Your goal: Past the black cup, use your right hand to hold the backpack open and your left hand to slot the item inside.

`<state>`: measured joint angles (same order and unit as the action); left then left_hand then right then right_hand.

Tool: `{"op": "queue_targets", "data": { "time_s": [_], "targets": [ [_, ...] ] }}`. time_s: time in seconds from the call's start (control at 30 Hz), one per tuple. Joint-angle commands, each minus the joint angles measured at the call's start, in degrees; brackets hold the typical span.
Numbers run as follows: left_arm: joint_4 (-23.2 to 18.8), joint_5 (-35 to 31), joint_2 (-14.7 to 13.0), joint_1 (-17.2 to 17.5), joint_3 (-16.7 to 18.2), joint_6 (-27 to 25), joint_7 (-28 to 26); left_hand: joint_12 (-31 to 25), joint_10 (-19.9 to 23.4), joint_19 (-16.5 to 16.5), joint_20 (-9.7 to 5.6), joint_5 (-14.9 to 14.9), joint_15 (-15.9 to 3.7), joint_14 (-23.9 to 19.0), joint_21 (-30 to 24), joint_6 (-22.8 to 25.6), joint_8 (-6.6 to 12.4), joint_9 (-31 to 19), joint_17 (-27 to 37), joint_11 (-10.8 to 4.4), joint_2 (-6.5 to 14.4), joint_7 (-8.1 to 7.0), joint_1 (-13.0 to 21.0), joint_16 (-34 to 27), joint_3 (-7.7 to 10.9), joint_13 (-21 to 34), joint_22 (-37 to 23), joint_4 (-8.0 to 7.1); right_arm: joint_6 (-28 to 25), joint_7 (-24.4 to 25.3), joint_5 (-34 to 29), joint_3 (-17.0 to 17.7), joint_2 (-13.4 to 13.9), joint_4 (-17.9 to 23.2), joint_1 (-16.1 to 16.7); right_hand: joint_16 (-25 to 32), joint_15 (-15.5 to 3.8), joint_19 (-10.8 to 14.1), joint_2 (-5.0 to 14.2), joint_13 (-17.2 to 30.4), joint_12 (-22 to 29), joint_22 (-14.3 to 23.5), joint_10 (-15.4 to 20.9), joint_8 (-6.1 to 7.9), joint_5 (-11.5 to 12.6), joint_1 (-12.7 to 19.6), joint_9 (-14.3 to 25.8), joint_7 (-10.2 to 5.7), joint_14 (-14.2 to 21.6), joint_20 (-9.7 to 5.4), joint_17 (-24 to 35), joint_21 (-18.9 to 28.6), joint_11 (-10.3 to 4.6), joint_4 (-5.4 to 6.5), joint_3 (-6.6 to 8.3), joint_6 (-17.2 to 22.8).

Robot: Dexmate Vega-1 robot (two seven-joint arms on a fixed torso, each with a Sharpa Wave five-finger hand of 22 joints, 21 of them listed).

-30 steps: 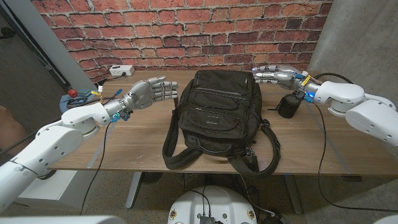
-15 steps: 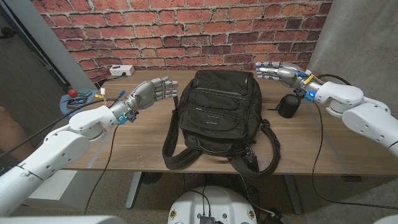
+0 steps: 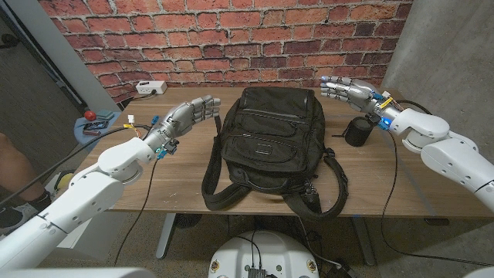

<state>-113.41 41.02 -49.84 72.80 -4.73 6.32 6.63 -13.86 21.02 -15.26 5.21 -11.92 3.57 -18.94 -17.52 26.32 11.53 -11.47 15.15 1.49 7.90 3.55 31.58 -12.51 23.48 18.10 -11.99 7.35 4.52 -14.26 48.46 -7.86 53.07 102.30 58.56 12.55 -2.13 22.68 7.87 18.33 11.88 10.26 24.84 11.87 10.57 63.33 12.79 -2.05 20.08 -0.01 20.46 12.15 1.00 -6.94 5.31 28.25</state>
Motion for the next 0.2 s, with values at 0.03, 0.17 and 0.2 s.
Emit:
{"op": "queue_targets", "data": {
  "time_s": [0.03, 0.17, 0.2],
  "targets": [
    [1.93, -8.93, 3.33, -2.61, -4.07, 5.0, -7.57, -0.67, 1.06, -0.27, -0.3, -0.42, -0.63, -0.18, -0.31, 0.74, 0.68, 0.04, 0.04, -0.52, 0.14, -0.63, -0.26, -0.4, 0.61, 0.09, -0.02, -0.06, 2.77, -0.87, 2.09, 0.67, -3.68, -2.87, 1.29, 0.37, -0.19, 0.66, -0.23, 0.05, 0.25, 0.16, 0.04, 0.28, -0.08, -0.59, 0.1, 0.37, -0.09, 0.1, -0.01, 0.41, 0.14, 0.04, -0.2, 0.32],
    [4.03, -12.41, 5.74, -4.69, -6.28, 6.49, -10.39, -1.06, 2.07, -0.48, -0.53, -0.42, -1.29, -0.67, -0.39, 1.3, 0.85, 0.02, -0.13, -1.22, 0.03, -1.01, -0.43, -0.5, 0.66, 0.13, 0.01, -0.01, 3.14, -0.73, 2.12, -0.15, -5.03, -4.14, 0.52, 0.41, -0.17, 0.67, -0.22, 0.03, 0.23, 0.16, 0.0, 0.21, -0.1, -0.67, 0.09, 0.37, -0.07, 0.15, -0.03, 0.41, 0.16, 0.06, -0.2, 0.16],
    [4.77, -12.01, 6.71, -5.19, -6.8, 6.8, -10.63, -1.16, 2.32, -0.71, -0.55, -0.43, -1.52, -0.99, -0.48, 1.44, 0.88, 0.02, -0.21, -1.43, -0.01, -1.1, -0.48, -0.57, 0.7, 0.14, 0.02, 0.03, 3.2, -0.59, 2.0, -0.36, -5.28, -4.35, 0.35, 0.42, -0.17, 0.68, -0.22, 0.02, 0.23, 0.16, 0.0, 0.22, -0.1, -0.7, 0.08, 0.37, -0.05, 0.13, -0.03, 0.41, 0.2, 0.06, -0.2, 0.17]
  ]
}}
